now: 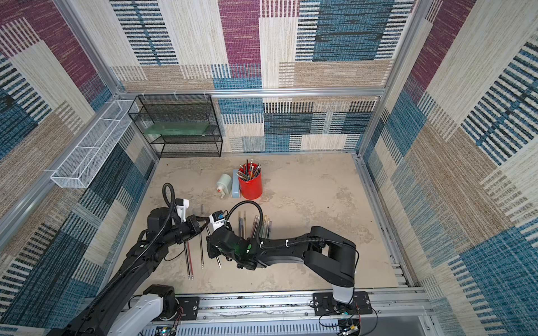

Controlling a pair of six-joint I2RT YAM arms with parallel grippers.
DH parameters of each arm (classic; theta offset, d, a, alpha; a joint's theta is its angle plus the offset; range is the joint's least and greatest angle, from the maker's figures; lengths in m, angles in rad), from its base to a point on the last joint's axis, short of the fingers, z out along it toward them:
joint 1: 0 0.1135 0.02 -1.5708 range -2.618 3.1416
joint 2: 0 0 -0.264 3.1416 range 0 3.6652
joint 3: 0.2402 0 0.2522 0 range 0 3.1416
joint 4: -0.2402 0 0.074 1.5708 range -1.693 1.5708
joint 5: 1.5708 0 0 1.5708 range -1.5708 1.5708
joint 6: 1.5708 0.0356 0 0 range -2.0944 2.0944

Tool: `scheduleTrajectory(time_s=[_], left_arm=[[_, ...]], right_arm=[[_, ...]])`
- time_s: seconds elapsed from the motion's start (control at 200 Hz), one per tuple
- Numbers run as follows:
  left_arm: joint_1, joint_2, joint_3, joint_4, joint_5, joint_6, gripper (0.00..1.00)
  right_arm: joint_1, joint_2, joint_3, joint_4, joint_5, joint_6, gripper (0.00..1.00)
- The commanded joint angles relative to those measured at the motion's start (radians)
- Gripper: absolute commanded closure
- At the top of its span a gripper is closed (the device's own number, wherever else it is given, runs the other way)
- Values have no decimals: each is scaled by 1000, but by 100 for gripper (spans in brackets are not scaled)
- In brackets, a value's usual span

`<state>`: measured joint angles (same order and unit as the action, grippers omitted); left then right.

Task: Remove the protective cover of the pencils
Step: Remove the protective sleeve from the pencil, then place the pencil at the center of the board.

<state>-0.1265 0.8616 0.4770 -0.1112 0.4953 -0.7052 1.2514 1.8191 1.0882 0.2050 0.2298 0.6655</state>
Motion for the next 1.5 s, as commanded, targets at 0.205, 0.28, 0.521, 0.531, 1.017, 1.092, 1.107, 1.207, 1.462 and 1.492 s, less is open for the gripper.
scheduleTrajectory(time_s=[0.205,0.28,0.521,0.531,1.017,1.092,1.107,1.207,1.462,1.492], left_arm=[[1,-30,3,15,-74,-7,100],[1,-37,-25,48,-88,-17,100],[1,-20,-5,38,-117,-16,100],[1,-19,-7,42,-120,-15,100],[21,280,284,-137,-311,218,100],[26,338,322,-146,-357,234,100],[27,350,328,-145,-367,236,100],[33,430,360,-123,-428,258,100],[45,597,419,-93,-532,291,100],[45,600,402,-62,-541,292,100]], right_arm=[[19,-34,-66,103,22,-11,100],[24,-48,-94,126,36,-15,100],[32,-55,-113,128,39,6,100],[32,-55,-114,128,41,7,100],[-25,66,7,-104,79,184,100],[-38,95,35,-122,38,202,100],[-39,100,39,-124,38,203,100],[-39,135,67,-143,50,204,100],[-43,245,177,-220,23,245,100],[-42,254,184,-221,23,246,100]])
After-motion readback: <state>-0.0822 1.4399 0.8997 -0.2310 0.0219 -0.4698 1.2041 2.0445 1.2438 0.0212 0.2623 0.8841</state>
